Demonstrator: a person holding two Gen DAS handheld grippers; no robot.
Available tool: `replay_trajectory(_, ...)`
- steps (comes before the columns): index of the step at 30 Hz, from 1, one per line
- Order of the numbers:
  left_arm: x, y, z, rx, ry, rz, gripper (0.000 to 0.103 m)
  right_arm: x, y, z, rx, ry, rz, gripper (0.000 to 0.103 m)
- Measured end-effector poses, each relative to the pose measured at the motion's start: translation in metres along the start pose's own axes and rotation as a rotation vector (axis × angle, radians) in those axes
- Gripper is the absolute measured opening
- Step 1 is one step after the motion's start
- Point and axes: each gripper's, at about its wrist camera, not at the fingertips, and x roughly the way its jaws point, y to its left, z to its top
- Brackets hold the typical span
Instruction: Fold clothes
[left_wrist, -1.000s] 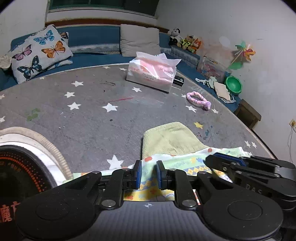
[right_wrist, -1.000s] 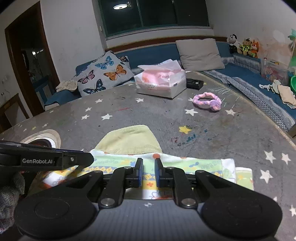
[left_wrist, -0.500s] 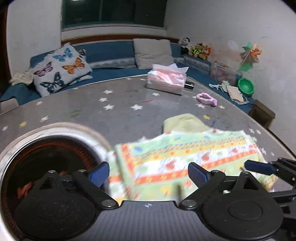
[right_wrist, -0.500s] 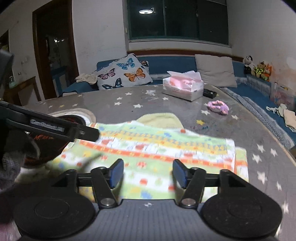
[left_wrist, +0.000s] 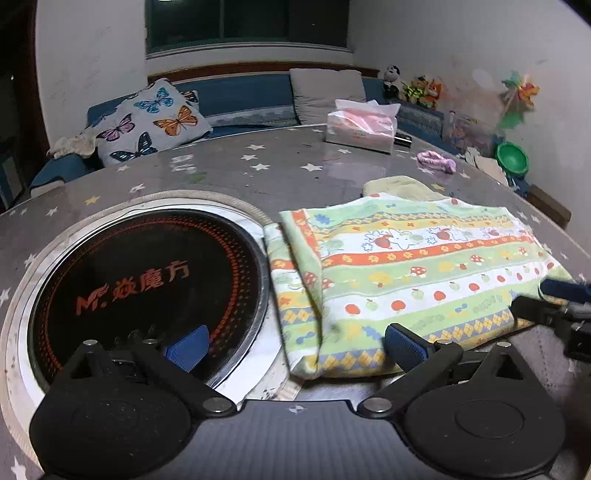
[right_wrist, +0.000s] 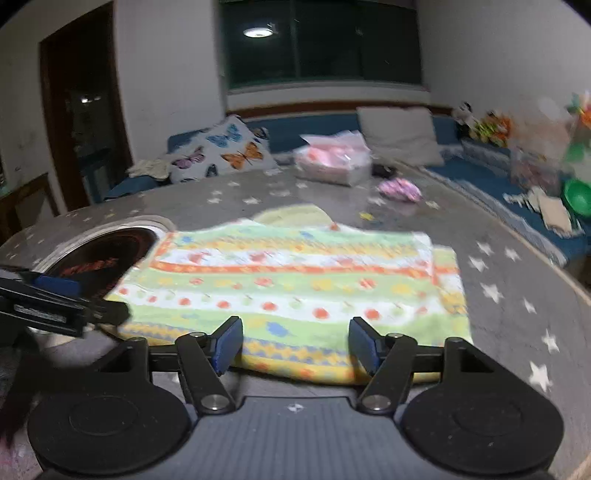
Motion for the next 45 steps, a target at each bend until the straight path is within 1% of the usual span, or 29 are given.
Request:
replay_trajectory(1,-0.002,0.001,-0.001,-0.008,-0.001,0.0,0.103,0.001,-0.003,-0.002,0.007,0.009,-0.003,0.07)
replay_trajectory(3,-0.007,0.003,-0.005,-0.015,-0.005,0.001,0.103,-0.002,-0.005,-0.005,0.01,0.002,-0.002,0.074)
replay_trajectory(4,-0.009,0.004,-0.007,-0.018,-0.007,0.004,0.103,-0.005,-0.006,-0.005,0.01,-0.004,-0.003,0.081)
replay_trajectory(5,-0.011,0.004,-0.008,-0.022,-0.008,0.005,0.103,-0.009,-0.006,-0.005,0.014,-0.019,-0.009,0.084)
replay_trajectory(8,-0.018,0.006,-0.013,-0.039,-0.01,0.003,0.103,-0.015,-0.01,-0.001,0.013,-0.054,-0.018,0.085)
replay_trajectory(13,-0.026,0.006,-0.018,-0.053,-0.019,0.001,0.103,-0.003,-0.031,0.006,0.074,-0.034,-0.024,0.086)
replay_trajectory(15,-0.029,0.007,-0.02,-0.056,-0.023,0.0,0.103,0.002,-0.04,0.003,0.116,-0.017,-0.003,0.086)
replay_trajectory(18,-0.034,0.008,-0.021,-0.057,-0.032,0.003,0.103,-0.002,-0.039,-0.001,0.123,-0.023,-0.003,0.086)
replay_trajectory(21,-0.038,0.008,-0.022,-0.061,-0.04,0.004,0.103,-0.01,-0.034,-0.003,0.123,-0.035,-0.001,0.091)
replay_trajectory(25,-0.04,0.008,-0.025,-0.063,-0.041,0.003,0.103,-0.018,-0.026,-0.005,0.11,-0.053,-0.021,0.099)
replay_trajectory(27,-0.041,0.007,-0.026,-0.062,-0.036,0.002,0.103,-0.022,-0.023,-0.007,0.106,-0.059,-0.029,0.1)
replay_trajectory(29,-0.041,0.006,-0.029,-0.061,-0.029,0.002,0.103,-0.024,-0.02,-0.008,0.105,-0.058,-0.035,0.103)
replay_trajectory(33,-0.044,0.004,-0.033,-0.061,-0.022,-0.003,0.103,-0.028,-0.016,-0.011,0.104,-0.053,-0.051,0.103)
replay_trajectory(45,-0.05,-0.003,-0.042,-0.051,-0.006,-0.006,0.103,-0.038,0.0,-0.025,0.099,-0.038,-0.026,0.103)
